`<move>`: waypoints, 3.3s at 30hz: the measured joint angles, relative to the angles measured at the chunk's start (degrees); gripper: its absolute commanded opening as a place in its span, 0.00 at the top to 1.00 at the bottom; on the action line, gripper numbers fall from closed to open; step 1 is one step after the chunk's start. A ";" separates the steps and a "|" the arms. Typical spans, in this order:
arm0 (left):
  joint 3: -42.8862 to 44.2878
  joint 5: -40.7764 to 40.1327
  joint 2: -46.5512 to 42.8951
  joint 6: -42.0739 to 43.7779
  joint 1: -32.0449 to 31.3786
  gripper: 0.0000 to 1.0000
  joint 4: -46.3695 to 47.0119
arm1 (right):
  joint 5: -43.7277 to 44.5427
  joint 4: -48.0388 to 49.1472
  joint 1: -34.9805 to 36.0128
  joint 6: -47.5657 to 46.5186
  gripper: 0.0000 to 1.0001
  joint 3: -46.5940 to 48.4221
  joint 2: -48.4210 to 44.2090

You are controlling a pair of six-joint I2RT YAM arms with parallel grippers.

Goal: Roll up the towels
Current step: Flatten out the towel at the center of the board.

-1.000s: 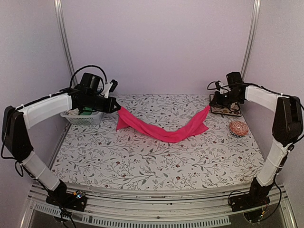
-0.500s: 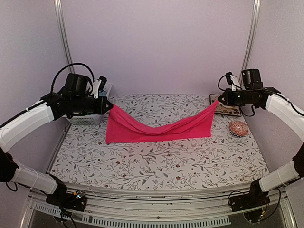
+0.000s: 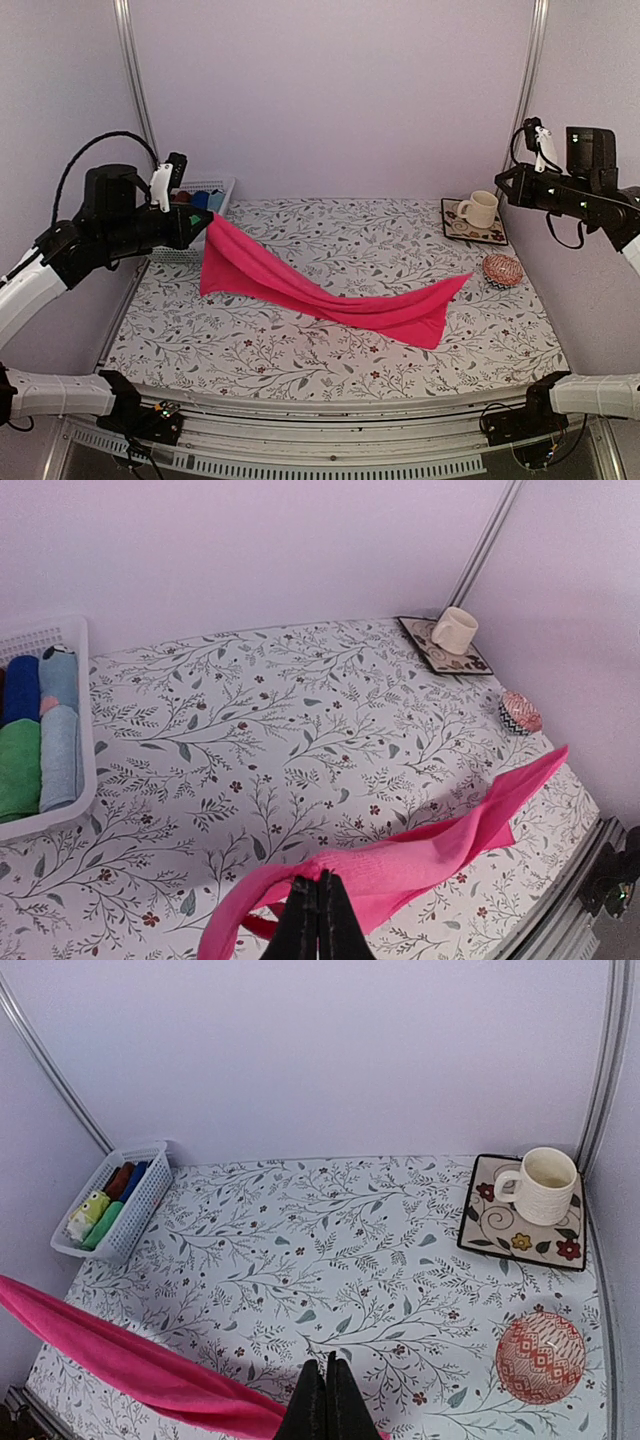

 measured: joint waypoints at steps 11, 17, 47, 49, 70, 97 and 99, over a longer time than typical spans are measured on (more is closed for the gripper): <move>3.17 -2.86 20.24 -4.11 -0.24 1.00 -1.11 | 5.40 3.34 0.90 0.09 0.95 3.72 18.93; 4.44 -4.48 33.05 -4.63 3.23 1.00 -3.63 | -0.04 4.96 2.19 -10.40 0.65 -0.57 30.77; -6.82 -0.83 26.77 36.28 7.98 0.03 8.96 | -3.91 4.83 14.97 -35.10 0.46 -4.92 31.85; -10.19 -1.22 25.27 43.50 7.32 0.03 10.40 | -4.07 4.52 14.97 -35.10 0.46 -4.96 31.85; -26.73 -12.50 31.67 83.41 8.24 0.15 47.17 | -6.36 4.42 14.97 -33.75 0.46 -4.94 31.56; -27.80 -11.52 44.33 86.14 8.02 0.27 68.00 | -6.34 4.20 14.97 -32.63 0.46 -3.02 32.11; -27.93 -12.68 46.14 86.73 7.56 0.29 70.55 | -6.34 4.20 14.97 -32.50 0.46 -2.84 32.35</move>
